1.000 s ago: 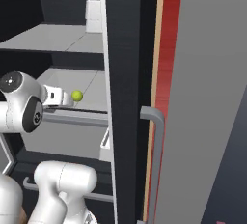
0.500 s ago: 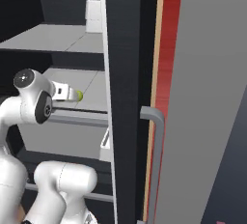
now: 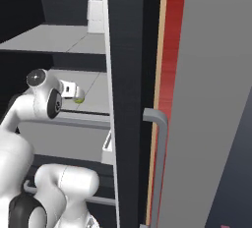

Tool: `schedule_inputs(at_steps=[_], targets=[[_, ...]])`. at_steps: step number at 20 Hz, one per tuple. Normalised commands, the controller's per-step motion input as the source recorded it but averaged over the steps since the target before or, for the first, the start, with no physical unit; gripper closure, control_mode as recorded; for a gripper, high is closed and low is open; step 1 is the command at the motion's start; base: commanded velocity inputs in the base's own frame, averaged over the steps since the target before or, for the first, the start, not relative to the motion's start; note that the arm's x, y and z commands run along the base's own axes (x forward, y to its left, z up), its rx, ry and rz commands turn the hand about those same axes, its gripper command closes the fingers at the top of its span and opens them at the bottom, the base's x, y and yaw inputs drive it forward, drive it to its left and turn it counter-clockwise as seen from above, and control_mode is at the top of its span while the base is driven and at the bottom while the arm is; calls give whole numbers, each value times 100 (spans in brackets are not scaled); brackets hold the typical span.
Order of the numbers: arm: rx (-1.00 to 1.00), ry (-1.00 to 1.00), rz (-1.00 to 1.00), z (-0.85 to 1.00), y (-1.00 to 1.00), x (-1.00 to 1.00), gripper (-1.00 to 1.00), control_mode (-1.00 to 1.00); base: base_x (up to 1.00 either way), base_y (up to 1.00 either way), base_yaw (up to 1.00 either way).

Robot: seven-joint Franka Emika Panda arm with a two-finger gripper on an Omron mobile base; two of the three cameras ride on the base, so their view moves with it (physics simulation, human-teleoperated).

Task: Pick the peach and pear from the fridge and place them inside the tupperware on the counter.

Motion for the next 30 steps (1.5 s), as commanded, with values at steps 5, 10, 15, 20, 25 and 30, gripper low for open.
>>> schedule_inputs(at_steps=[5, 10, 15, 20, 25, 30], targets=[[0, 0, 0, -23, 11, 44, -100, -100, 0, 0, 0], [0, 0, 0, -25, 2, 36, -100, -100, 0, 0, 0], [0, 0, 0, -20, 0, 44, -100, -100, 0, 0, 0], [0, 0, 0, -21, 2, 45, -100, -100, 0, 0, 0], [0, 0, 0, -21, 8, 38, -100, -100, 0, 0, 0], [0, 2, 0, -20, 16, 34, -100, -100, 0, 0, 0]])
